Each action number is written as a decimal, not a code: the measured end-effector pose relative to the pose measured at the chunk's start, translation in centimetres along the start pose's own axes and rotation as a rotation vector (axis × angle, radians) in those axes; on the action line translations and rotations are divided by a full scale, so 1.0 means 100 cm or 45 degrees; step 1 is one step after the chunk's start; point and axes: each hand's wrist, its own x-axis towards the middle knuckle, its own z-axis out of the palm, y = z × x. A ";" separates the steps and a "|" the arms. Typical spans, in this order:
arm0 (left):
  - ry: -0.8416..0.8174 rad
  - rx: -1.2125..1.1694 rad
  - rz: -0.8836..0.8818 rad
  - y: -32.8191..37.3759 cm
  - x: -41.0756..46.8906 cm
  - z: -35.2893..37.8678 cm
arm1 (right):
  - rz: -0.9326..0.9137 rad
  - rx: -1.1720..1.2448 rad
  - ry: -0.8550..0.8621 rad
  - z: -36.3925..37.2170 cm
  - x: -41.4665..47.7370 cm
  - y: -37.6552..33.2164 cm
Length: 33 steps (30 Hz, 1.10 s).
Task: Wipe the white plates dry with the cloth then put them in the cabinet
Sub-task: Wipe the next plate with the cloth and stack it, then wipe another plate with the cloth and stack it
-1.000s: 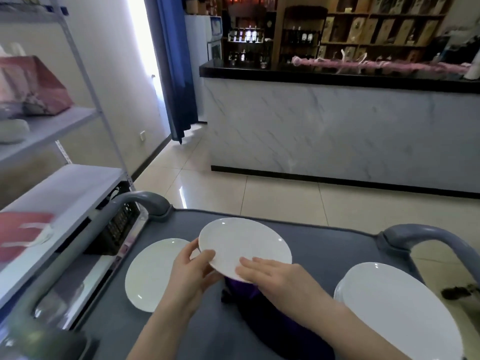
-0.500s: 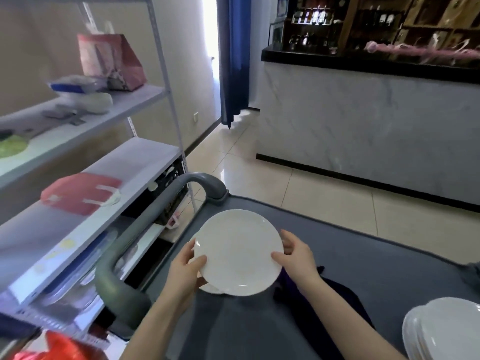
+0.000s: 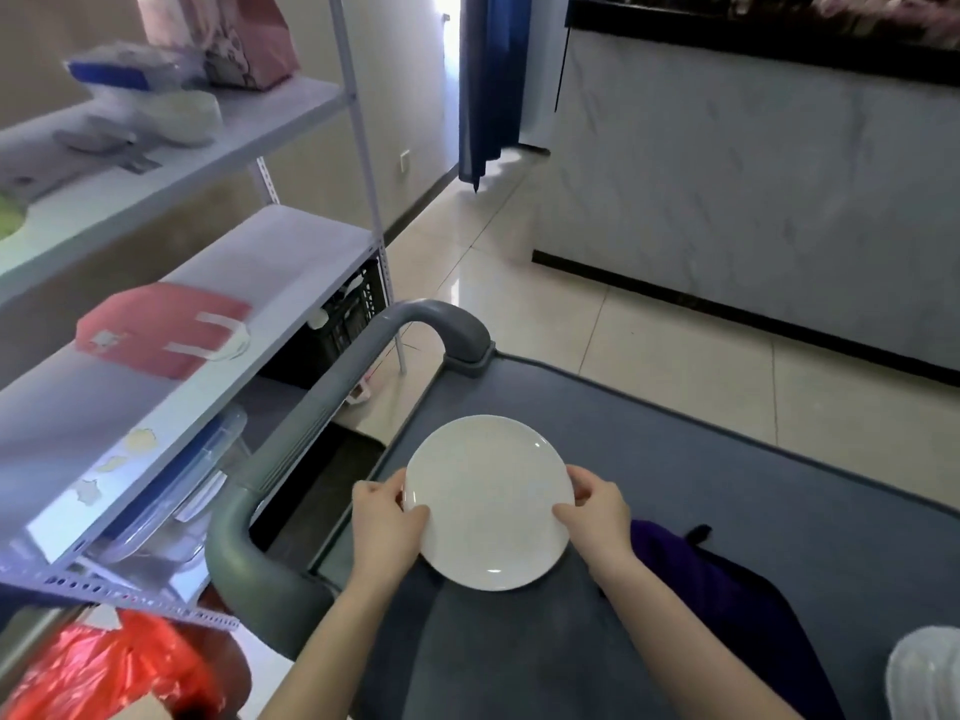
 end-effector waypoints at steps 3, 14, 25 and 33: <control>-0.009 0.036 -0.012 -0.003 0.006 0.003 | -0.008 -0.017 0.026 0.008 0.005 0.002; -0.016 0.001 -0.055 -0.012 0.014 0.011 | 0.015 -0.064 0.111 0.028 0.018 0.015; 0.013 0.139 -0.040 -0.023 0.017 0.019 | -0.005 -0.085 0.094 0.024 0.019 0.018; 0.067 0.008 0.319 0.027 -0.002 0.047 | -0.186 -0.008 0.184 -0.032 0.001 0.014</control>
